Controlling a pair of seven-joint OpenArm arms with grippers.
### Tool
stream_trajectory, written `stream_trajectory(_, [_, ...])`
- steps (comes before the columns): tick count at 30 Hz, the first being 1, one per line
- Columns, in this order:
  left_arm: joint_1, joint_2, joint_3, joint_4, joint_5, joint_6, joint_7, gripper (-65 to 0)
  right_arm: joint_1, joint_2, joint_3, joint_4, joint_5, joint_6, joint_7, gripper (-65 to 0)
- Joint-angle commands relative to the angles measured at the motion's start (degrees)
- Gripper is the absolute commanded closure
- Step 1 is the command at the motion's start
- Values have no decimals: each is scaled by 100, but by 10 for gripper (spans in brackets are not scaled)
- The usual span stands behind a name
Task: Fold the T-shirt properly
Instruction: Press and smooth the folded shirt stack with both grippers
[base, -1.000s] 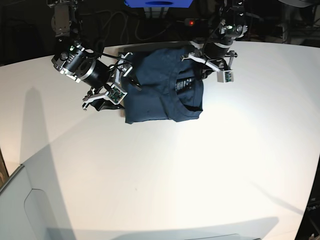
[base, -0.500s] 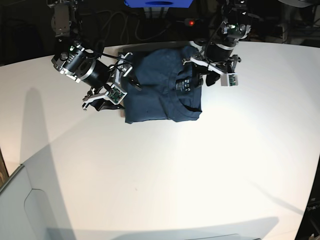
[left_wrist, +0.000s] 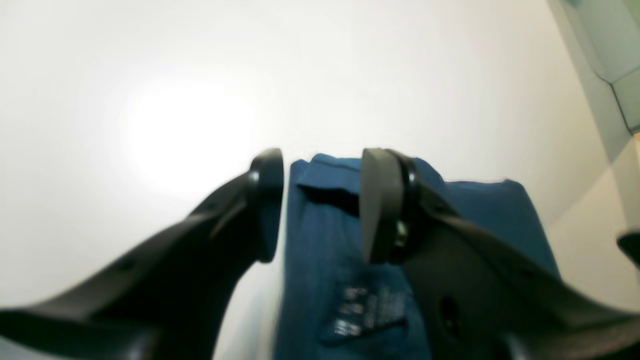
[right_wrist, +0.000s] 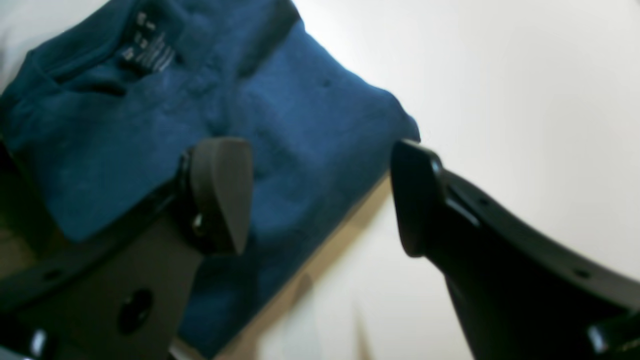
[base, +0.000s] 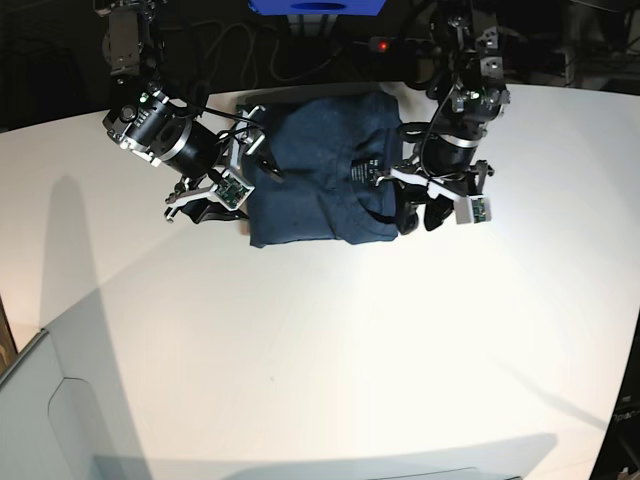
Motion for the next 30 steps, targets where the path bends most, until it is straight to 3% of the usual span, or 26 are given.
stream_trajectory(1, [-95, 30, 162, 92, -75, -45, -114, -247, 37, 15, 15, 95, 81, 78, 135, -411])
stream_trajectory(15, [-956, -23, 346, -1877, -75, -45, -184, -247, 46, 24, 7, 95, 81, 78, 126, -410])
stream_trajectory(23, [-921, -23, 337, -2018, -75, -45, -184, -247, 187, 15, -11, 95, 81, 78, 126, -397])
stream_trajectory(26, [-895, -23, 337, -2018, -75, -45, -184, -247, 336, -3, -11, -2, 81, 78, 126, -301])
stream_trajectory(30, [-895, -23, 337, -2018, -75, -45, -184, -247, 635, -20, -11, -388, 81, 78, 126, -63])
